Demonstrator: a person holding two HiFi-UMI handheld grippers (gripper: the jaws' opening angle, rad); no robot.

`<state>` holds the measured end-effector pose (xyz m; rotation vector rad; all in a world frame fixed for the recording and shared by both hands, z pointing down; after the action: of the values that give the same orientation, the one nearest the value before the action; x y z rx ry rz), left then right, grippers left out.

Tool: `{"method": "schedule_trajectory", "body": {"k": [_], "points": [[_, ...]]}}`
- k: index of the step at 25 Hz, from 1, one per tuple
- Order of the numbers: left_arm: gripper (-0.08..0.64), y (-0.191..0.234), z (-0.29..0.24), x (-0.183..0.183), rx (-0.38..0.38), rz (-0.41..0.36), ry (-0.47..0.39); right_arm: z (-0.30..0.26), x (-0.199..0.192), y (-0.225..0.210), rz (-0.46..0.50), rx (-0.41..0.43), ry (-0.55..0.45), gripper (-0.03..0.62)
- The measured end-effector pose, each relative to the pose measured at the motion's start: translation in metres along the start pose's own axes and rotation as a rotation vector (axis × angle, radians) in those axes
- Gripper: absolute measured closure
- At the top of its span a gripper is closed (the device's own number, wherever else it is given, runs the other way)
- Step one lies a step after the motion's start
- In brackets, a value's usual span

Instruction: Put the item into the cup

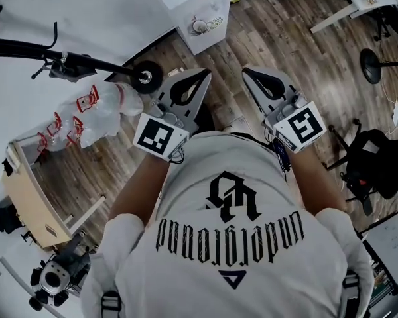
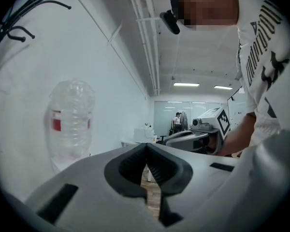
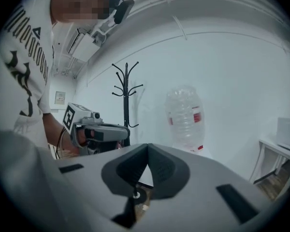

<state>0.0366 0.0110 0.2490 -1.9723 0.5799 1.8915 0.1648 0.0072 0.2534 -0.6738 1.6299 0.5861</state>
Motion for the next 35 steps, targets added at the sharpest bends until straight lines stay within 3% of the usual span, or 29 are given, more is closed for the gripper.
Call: {"method": "schedule_trajectory", "body": {"k": [10,16,19,26,32,35], "points": [[0.552,-0.064,0.026,0.024,-0.002,-0.021,0.016,0.071,0.022,0.021,0.000,-0.003,-0.052,0.588],[0.552,-0.083,0.052,0.046,-0.026,-0.066,0.021,0.090,0.029,0.049,-0.014,-0.021,-0.058,0.588],[0.552,-0.089,0.063,0.053,-0.048,-0.041,0.032,0.095,0.032,0.067,-0.024,-0.042,-0.051,0.588],[0.552,-0.092,0.118,0.054,-0.130,-0.020,0.049,0.100,0.041,0.120,-0.017,-0.126,-0.049,0.588],[0.552,-0.080,0.196,0.059,-0.160,-0.063,-0.009,0.088,0.050,0.190,-0.022,-0.184,-0.048,0.588],[0.552,-0.078,0.236,0.061,-0.176,-0.053,0.021,0.082,0.055,0.229,-0.026,-0.212,-0.053,0.588]]}}
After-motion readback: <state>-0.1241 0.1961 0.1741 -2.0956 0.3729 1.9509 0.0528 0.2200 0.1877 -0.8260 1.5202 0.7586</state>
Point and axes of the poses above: the fingertips, and each gripper's own axes: z backward along the fingers, y to its left, x out of its top, the point moved 4 cm from there along z, backward along the fingers, and after that the axes turned 10 degrees about -x, right-handed, at the moved point
